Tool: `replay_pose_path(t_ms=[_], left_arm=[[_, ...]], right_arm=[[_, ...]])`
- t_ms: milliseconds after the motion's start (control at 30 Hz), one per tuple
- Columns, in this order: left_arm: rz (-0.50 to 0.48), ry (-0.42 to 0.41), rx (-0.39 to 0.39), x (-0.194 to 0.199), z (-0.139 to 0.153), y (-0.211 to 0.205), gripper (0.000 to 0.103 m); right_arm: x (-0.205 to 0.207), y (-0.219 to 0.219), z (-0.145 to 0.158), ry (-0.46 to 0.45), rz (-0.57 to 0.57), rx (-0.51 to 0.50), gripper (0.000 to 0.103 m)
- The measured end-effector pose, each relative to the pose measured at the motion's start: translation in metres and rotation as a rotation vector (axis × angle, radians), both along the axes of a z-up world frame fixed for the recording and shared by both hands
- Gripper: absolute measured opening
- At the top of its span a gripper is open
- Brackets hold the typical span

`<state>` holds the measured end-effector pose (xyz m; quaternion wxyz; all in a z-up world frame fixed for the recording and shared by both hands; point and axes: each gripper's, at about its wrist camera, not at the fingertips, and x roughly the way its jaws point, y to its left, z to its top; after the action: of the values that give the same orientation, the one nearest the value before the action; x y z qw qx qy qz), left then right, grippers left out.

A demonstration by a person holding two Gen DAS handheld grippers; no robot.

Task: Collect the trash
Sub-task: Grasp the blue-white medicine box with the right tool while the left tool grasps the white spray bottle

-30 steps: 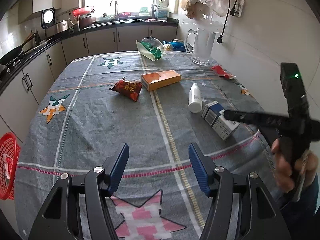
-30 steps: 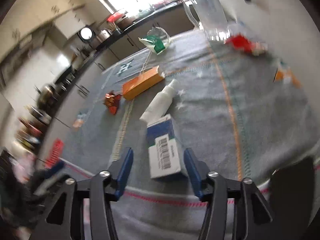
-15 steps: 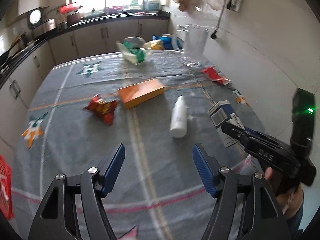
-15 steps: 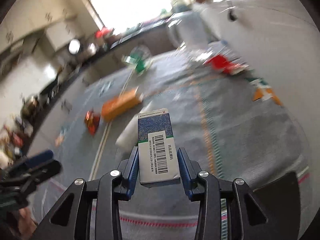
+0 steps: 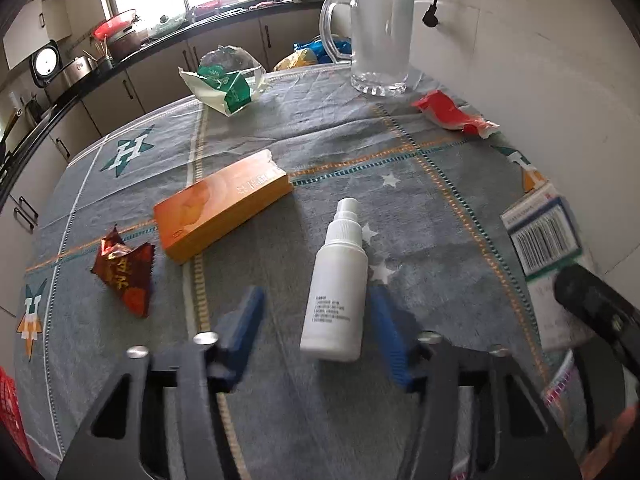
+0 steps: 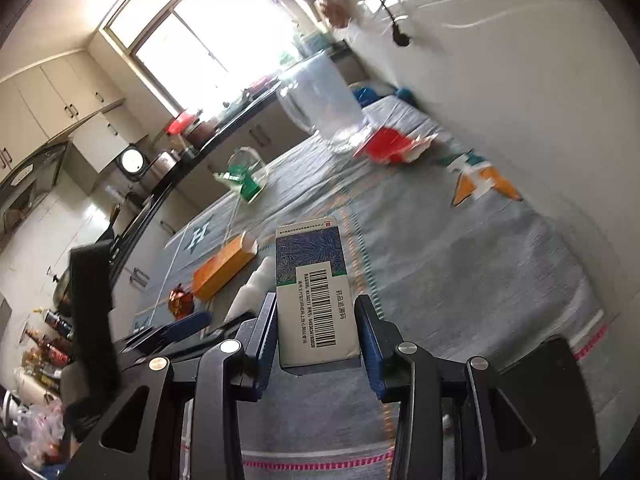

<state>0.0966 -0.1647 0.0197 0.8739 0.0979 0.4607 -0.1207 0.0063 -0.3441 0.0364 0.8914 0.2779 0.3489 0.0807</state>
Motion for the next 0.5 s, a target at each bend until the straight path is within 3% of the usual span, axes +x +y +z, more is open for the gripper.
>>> replay_pose_path(t_ms=[33,100,333,500], left_arm=[[-0.002,0.015,-0.011,0.002,-0.003,0.001,0.033],[-0.003,0.026,-0.027,0.002,-0.005,0.003,0.030],[0.003,-0.004,-0.070,-0.028,0.000,0.035,0.029],[0.075,-0.058,-0.113,-0.064,0.012,0.095,0.029]], right_arm=[[0.000,0.002,0.000,-0.004,0.008,0.000,0.042],[0.000,0.006,0.000,-0.011,0.017,-0.008,0.042],[-0.001,0.018,0.002,-0.038,0.062,-0.047,0.042],[-0.003,0.037,0.005,-0.072,0.121,-0.104,0.041]])
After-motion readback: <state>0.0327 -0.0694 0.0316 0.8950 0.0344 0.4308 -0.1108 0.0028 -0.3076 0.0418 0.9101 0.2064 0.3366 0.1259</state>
